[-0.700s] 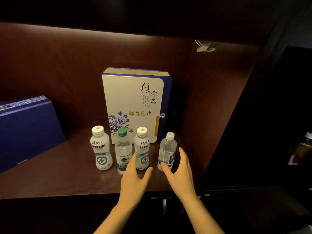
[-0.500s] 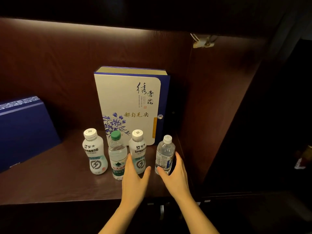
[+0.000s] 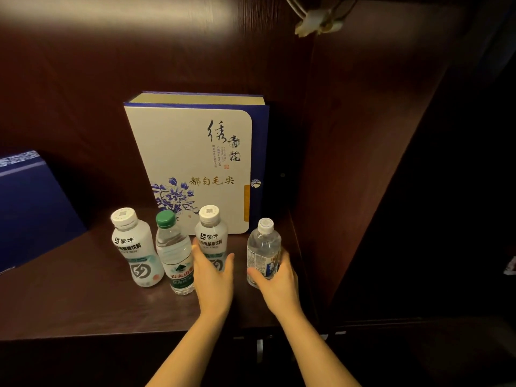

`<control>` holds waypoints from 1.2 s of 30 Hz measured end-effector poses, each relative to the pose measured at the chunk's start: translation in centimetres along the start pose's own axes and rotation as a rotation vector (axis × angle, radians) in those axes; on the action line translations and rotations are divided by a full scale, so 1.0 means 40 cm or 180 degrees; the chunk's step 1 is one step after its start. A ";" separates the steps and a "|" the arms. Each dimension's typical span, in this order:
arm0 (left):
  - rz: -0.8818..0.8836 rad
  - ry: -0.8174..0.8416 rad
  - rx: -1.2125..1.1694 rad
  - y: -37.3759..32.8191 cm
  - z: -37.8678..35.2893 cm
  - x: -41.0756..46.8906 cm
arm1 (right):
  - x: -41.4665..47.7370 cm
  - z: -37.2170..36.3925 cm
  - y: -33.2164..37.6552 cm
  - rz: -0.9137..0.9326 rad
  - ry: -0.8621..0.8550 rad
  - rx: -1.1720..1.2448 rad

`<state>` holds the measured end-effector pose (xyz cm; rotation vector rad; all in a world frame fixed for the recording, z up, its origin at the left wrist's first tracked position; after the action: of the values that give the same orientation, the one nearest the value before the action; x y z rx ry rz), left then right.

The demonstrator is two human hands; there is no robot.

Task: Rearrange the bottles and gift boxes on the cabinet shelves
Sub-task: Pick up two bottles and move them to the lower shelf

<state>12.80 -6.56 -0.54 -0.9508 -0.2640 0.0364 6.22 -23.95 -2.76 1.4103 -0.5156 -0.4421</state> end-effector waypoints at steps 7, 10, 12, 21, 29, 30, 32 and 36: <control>-0.0001 -0.0091 -0.0083 0.018 0.001 0.024 | 0.000 0.016 -0.004 0.0020 0.0016 0.0104; -0.0121 -0.0055 -0.0113 0.024 0.012 0.006 | -0.019 0.024 -0.006 0.0031 0.0021 0.0112; -0.0222 0.0005 -0.0161 0.027 0.021 -0.014 | -0.037 0.031 -0.006 0.0034 0.0019 0.0105; -0.0408 0.0410 -0.0491 0.070 0.084 -0.129 | -0.186 0.089 0.005 0.0079 -0.0181 0.0267; -0.0808 0.1137 -0.0824 0.036 0.105 -0.230 | -0.347 0.194 0.056 0.0205 -0.0582 0.0375; -0.0888 0.1236 -0.0864 0.022 0.101 -0.250 | -0.365 0.215 0.066 0.0216 -0.0660 0.0360; -0.1078 0.1410 -0.0916 -0.013 0.086 -0.297 | -0.405 0.266 0.088 0.0256 -0.0826 0.0320; -0.1392 0.1754 -0.1119 -0.097 0.050 -0.406 | -0.479 0.380 0.131 0.0362 -0.1204 0.0181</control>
<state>-3.72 -9.63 0.34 -1.1916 0.0414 -0.6840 -18.26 -24.57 2.29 1.3484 -0.9160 -0.6100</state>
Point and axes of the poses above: each hand's wrist, its own x-axis towards the middle knuckle, its own z-axis out of the back of the hand, y = z × x, the point moved 7 cm from there along x, towards the middle knuckle, and after that the axes turned 15 degrees about x, right-handed, at the moved point
